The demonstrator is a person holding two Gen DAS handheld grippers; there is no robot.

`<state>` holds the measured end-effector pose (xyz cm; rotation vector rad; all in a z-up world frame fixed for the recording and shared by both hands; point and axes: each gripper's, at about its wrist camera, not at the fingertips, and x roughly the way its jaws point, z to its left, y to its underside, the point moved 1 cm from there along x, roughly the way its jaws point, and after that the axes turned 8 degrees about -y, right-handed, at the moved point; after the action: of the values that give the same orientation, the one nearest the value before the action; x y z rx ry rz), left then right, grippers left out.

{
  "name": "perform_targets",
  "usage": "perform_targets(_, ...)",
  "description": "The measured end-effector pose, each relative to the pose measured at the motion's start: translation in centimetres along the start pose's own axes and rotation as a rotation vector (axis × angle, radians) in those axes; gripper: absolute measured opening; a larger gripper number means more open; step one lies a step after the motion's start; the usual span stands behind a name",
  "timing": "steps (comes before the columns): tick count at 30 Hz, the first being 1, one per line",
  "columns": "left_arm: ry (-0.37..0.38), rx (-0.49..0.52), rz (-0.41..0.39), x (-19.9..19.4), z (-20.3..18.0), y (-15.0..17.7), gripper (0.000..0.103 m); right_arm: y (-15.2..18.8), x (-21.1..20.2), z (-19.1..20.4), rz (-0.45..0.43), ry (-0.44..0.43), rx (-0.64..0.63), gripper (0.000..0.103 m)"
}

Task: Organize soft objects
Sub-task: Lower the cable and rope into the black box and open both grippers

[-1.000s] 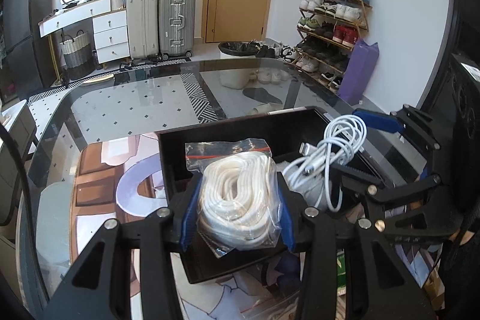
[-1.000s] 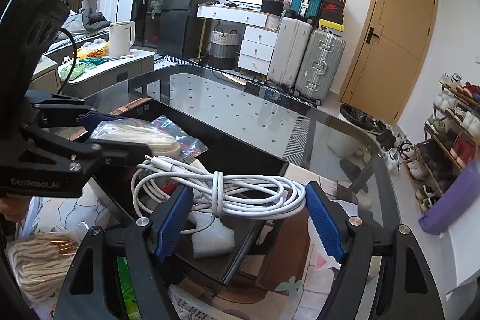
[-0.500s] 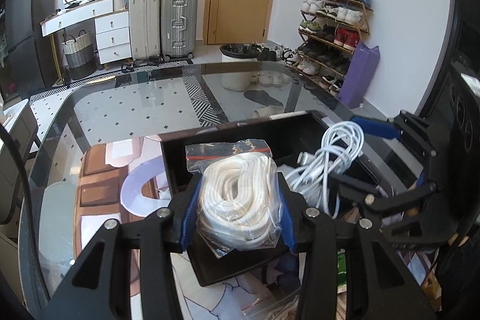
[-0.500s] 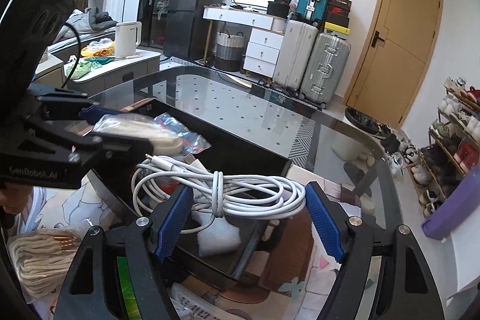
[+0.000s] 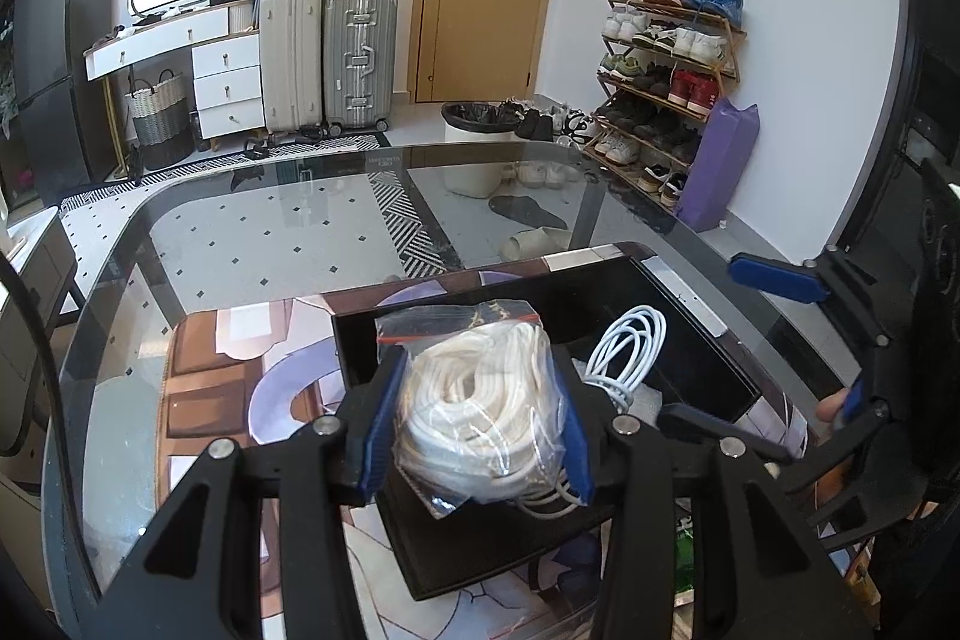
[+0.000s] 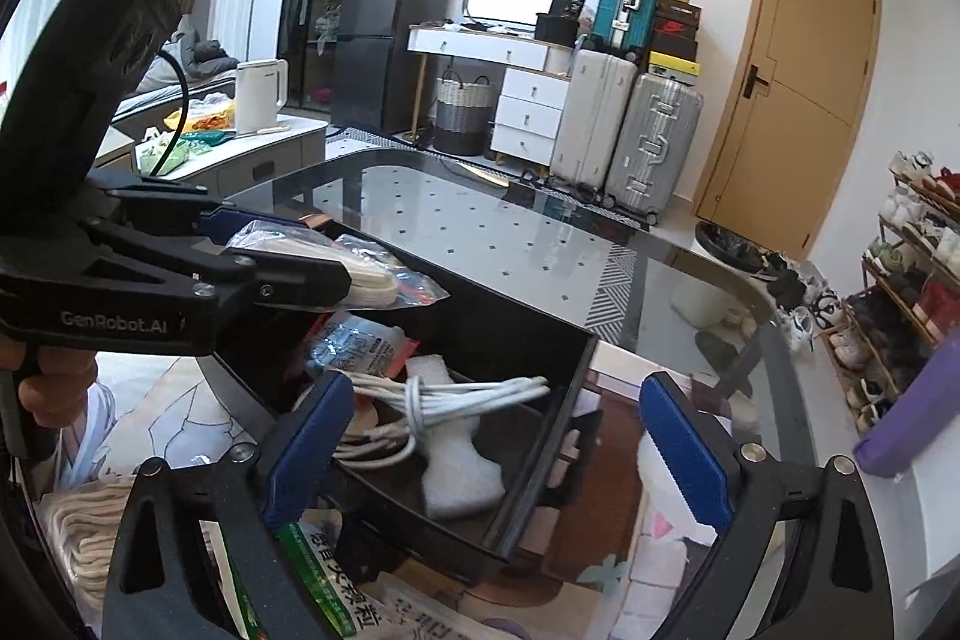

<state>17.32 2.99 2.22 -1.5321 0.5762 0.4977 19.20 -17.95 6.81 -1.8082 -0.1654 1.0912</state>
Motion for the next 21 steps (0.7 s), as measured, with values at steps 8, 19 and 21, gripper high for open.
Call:
perform_targets(8,0.027,-0.005,-0.008,-1.3,-0.3,0.0,0.099,1.1,-2.2,-1.3,-0.008,0.022,0.069,0.101)
perform_targets(19,-0.03,0.011,0.021,-3.8,-1.2,2.5,0.103,4.7,-5.9,-3.5,0.005,-0.015,0.221,0.102)
perform_targets(21,-0.032,0.001,0.025,-4.4,-1.2,3.1,0.103,5.2,-6.3,-3.3,0.017,-0.028,0.242,0.102)
